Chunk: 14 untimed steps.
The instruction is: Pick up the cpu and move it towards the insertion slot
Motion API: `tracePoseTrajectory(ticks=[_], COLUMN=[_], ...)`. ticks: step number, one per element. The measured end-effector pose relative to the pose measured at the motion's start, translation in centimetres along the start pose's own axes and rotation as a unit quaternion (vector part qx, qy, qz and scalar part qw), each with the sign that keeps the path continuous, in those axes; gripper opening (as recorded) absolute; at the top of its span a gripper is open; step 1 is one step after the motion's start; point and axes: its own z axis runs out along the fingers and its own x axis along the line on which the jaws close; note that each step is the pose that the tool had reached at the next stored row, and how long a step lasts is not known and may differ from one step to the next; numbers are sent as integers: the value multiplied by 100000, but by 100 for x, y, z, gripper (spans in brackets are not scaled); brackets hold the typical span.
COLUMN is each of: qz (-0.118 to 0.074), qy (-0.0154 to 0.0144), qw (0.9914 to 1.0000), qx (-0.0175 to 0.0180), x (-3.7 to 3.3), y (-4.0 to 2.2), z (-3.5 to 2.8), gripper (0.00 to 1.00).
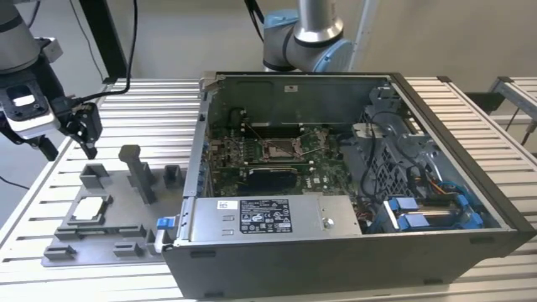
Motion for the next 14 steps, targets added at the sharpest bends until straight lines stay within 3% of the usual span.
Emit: tracePoseTrajectory(ticks=[14], qz=[0], qy=[3], qw=[100000], qx=[1], x=[7], y=[-37], z=[204], gripper=[100])
